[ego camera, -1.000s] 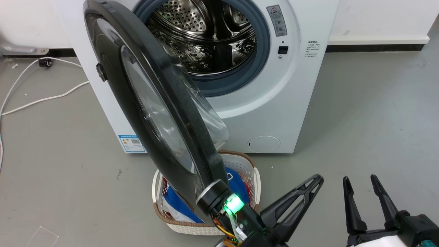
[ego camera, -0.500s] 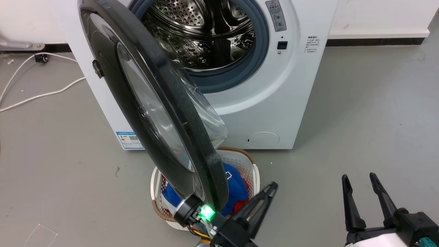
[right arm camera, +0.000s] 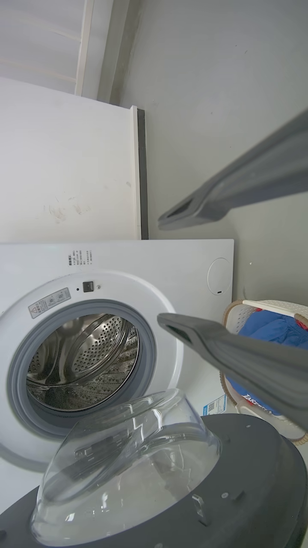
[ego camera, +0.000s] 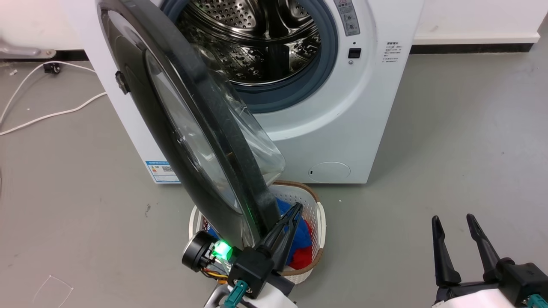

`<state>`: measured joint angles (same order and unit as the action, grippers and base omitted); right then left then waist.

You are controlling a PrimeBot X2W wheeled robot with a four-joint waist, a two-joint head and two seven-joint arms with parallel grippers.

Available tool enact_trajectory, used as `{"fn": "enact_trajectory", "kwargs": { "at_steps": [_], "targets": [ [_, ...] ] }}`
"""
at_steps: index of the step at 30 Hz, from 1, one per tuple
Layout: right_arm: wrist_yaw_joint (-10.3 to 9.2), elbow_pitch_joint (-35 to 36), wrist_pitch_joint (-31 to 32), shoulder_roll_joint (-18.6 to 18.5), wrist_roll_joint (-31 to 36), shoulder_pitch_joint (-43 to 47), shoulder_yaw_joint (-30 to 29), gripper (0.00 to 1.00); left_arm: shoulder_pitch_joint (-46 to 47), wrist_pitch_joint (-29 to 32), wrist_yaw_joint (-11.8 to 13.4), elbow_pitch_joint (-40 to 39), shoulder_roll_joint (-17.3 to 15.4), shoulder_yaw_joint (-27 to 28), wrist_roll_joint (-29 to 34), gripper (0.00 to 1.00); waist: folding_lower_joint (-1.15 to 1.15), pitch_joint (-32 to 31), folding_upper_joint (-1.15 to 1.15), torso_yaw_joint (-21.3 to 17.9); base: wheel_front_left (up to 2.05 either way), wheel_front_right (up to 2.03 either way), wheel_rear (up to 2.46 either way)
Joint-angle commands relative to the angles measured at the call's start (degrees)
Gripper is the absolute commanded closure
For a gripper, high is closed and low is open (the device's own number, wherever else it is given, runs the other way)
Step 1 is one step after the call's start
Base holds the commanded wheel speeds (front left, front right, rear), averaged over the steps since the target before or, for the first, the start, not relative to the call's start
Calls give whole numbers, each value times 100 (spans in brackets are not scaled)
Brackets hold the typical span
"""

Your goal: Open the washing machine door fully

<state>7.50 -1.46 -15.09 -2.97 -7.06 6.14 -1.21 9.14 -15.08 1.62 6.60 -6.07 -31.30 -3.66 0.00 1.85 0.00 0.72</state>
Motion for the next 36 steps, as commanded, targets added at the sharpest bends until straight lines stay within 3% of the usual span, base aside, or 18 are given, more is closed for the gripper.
{"fn": "enact_trajectory", "kwargs": {
  "at_steps": [1,25,36],
  "targets": [
    [-1,-10,-10,18,1,-26,-14,0,-26,-12,18,-7,-51,111,46,100,0,-12,0,41,0,0,0],
    [-1,-87,-10,17,-103,156,-12,0,-840,4,259,-285,-233,544,166,100,0,-71,0,1073,0,0,0],
    [-1,-112,-10,17,-92,125,11,0,-1116,-1,621,-452,-443,1367,-20,100,0,65,0,1556,0,0,0]
  ]
}}
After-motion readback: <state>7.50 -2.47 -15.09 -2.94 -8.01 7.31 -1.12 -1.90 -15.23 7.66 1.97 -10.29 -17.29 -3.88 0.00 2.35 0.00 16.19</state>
